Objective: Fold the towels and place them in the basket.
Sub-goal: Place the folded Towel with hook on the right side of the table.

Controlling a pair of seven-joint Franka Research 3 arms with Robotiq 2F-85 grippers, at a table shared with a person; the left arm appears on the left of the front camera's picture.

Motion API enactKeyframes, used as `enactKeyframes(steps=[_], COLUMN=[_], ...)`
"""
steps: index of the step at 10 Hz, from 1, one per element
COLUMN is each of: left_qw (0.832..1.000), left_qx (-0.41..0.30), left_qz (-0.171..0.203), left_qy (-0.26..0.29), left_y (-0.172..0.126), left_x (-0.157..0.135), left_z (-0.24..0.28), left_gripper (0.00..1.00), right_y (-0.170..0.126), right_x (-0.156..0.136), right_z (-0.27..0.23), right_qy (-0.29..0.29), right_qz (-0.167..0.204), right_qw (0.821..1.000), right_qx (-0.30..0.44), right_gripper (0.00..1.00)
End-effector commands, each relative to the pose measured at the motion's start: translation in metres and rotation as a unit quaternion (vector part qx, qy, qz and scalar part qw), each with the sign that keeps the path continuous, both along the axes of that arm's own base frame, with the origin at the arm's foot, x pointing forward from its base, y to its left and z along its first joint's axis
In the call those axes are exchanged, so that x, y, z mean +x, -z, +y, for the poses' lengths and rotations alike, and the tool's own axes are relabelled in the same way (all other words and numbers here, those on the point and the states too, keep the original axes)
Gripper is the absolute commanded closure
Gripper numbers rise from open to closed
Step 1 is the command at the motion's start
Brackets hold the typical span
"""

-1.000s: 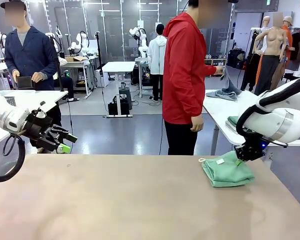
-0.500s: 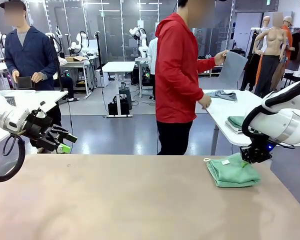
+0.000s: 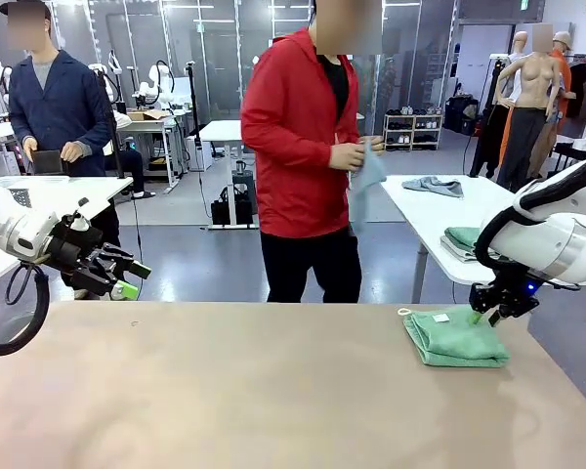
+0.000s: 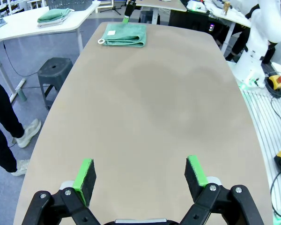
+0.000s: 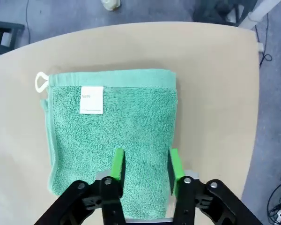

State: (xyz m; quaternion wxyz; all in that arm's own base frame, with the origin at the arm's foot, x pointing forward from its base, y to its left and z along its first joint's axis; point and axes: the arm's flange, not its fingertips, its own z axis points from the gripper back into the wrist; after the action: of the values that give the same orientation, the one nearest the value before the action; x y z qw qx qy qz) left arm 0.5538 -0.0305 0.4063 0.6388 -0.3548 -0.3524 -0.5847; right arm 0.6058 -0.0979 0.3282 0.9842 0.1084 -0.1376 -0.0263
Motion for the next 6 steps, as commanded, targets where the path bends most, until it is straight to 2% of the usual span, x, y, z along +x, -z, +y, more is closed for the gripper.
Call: enactKeyframes(steps=[1,2,3,4,6], left_qw=[1.0,1.0,1.0,1.0,1.0], left_qx=[-0.003,-0.003,-0.003,-0.003,-0.003], left_qz=[-0.003,-0.003,-0.003,-0.003,-0.003], left_qy=[-0.001,-0.001,-0.001,-0.001,-0.001], left_y=[-0.002,-0.002,-0.002,-0.002,-0.002], left_x=[-0.001,-0.001,-0.001,-0.001,-0.001], left_z=[0.0,0.0,0.0,0.0,0.0], left_gripper=[0.04,0.04,0.04,0.04,0.04], right_y=[-0.018,-0.041,-0.074,-0.12,-0.216], right_x=[-0.008,-0.018,-0.033,-0.058,-0.131], right_z=[-0.002,0.003,0.013,0.034,0.093], right_qy=[0.019,0.022,0.03,0.054,0.08], right_qz=[-0.014,-0.03,-0.045,-0.054,-0.083], right_qw=[0.999,0.999,0.998,0.997,0.992], right_qx=[-0.022,-0.029,-0.023,-0.021,-0.046], right_gripper=[0.3,0.0,0.11,0.11,0.11])
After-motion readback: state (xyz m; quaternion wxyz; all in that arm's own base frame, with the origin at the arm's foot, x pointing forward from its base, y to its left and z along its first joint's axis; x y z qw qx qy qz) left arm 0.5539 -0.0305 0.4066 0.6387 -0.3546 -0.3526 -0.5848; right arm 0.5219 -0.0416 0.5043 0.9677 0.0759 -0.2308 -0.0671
